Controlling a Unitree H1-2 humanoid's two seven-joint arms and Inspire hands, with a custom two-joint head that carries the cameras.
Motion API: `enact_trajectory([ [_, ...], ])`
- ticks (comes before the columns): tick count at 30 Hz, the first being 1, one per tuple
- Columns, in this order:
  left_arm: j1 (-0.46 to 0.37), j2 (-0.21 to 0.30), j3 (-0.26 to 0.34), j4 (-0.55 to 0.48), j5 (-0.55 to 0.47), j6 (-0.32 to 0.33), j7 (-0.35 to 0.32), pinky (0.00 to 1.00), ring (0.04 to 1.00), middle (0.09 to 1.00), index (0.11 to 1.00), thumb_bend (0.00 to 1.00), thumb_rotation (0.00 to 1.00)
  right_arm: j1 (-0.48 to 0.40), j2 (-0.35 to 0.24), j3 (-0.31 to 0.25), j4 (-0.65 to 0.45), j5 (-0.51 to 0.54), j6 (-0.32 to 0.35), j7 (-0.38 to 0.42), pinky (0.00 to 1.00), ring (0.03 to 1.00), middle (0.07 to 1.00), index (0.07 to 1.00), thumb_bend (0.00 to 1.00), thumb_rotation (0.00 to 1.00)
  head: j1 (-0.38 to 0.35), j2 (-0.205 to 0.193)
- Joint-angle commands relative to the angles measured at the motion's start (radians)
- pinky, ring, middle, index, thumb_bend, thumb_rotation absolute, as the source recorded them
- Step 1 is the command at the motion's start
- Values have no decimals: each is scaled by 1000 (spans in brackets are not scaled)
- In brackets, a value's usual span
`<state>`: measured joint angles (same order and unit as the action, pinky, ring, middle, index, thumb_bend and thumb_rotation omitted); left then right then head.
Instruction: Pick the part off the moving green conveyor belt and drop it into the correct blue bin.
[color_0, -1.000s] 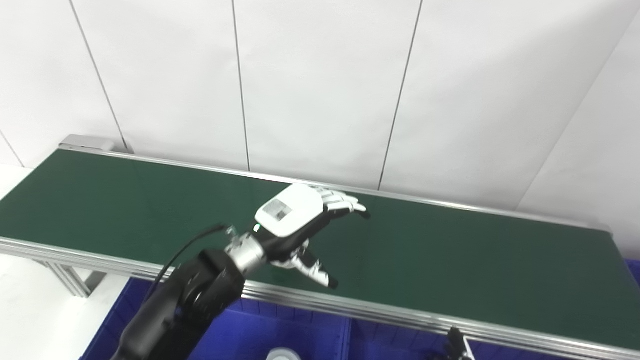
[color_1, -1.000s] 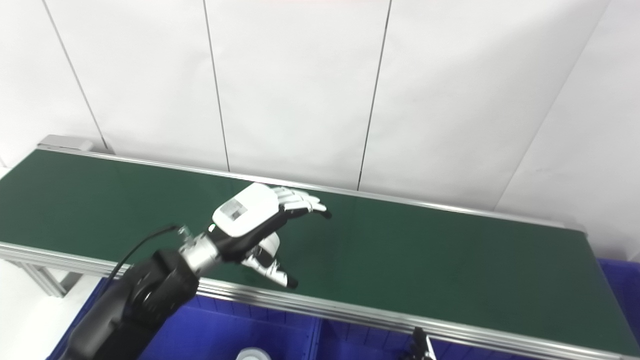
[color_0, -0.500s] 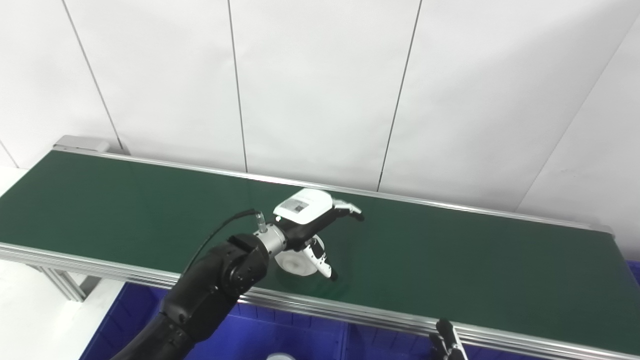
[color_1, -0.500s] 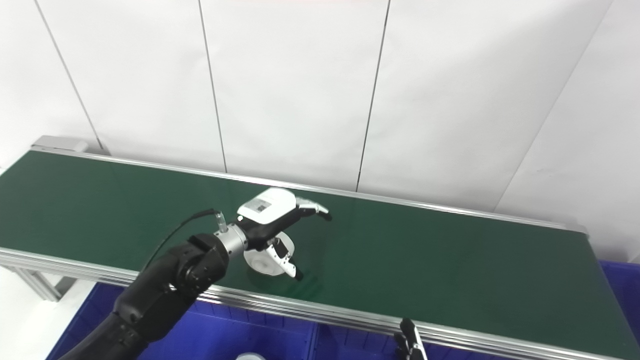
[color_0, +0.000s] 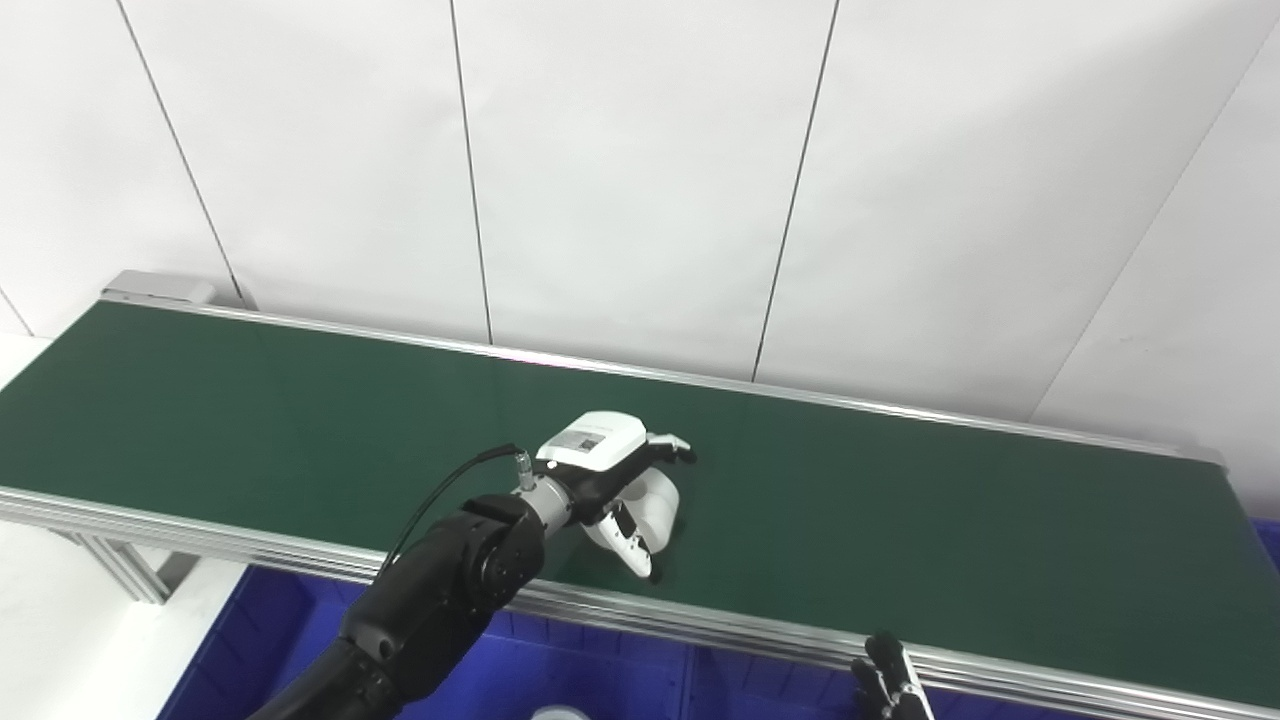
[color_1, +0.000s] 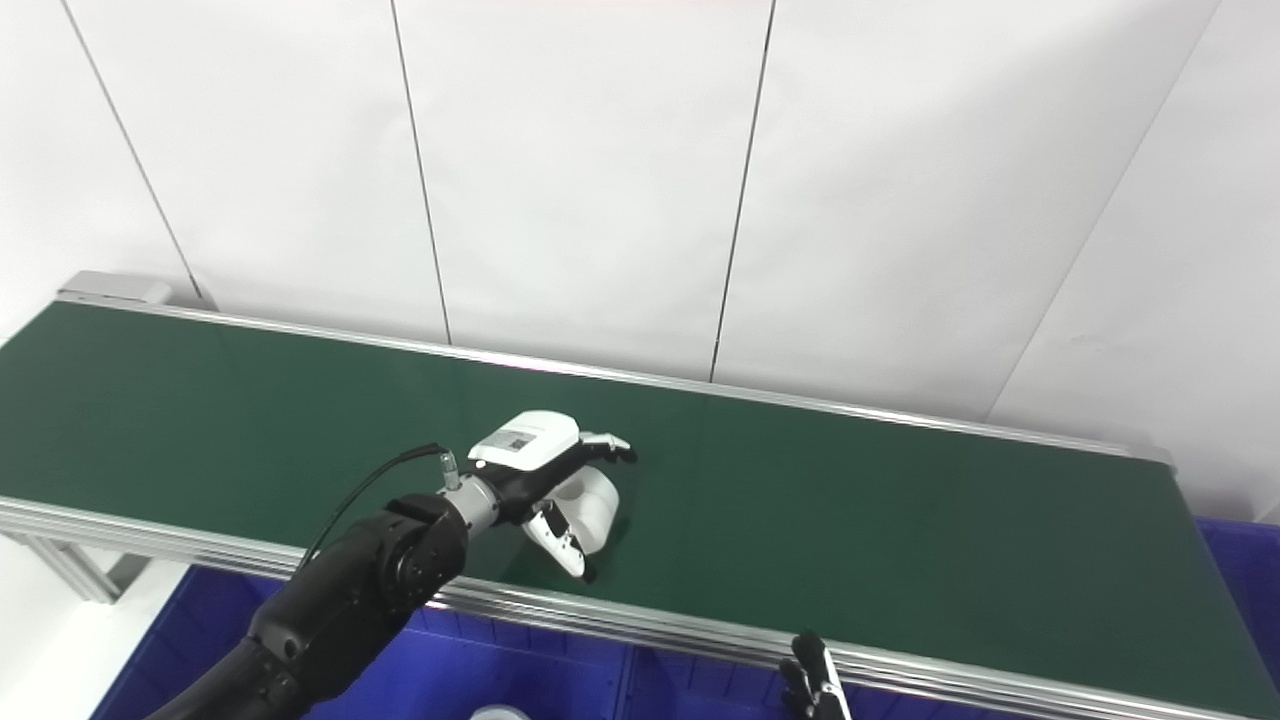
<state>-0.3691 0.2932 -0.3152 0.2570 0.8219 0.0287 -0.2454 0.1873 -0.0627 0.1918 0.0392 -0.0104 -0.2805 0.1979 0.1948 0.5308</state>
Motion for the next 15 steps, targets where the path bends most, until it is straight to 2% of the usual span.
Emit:
enact_trajectory([
  [1,-54,28,-5,-20,-1,14,-5,738,841,844,849,999,223,-4,12,6,-39,9,-4,1,949,965,980,1000,891,985,1,5],
  [7,-70,38,-26,-45,23,54,-17,752,836,843,841,981,189,4,12,11,-59,14,9,2,950,959,976,1000,894,970,-4,11],
  [9,-73,39,-28,-51,30,65,-17,710,807,826,822,969,163,6,13,13,-65,10,11,1,942,957,974,1000,892,972,-6,11],
  [11,-72,32,-22,-45,25,66,9,636,738,770,757,936,118,7,13,16,-71,8,14,1,938,958,974,1000,885,975,-6,11],
  [13,-67,25,-16,-38,14,60,37,538,629,673,658,845,67,11,13,20,-80,7,17,2,929,957,973,1000,874,976,-11,14],
  [14,-56,9,0,-26,-14,41,75,517,605,652,639,827,57,14,13,22,-85,6,18,2,927,956,973,1000,872,976,-14,15],
  [15,-49,-2,11,-17,-35,28,102,450,535,580,561,678,29,15,13,23,-89,6,19,1,922,955,972,1000,867,975,-14,15],
])
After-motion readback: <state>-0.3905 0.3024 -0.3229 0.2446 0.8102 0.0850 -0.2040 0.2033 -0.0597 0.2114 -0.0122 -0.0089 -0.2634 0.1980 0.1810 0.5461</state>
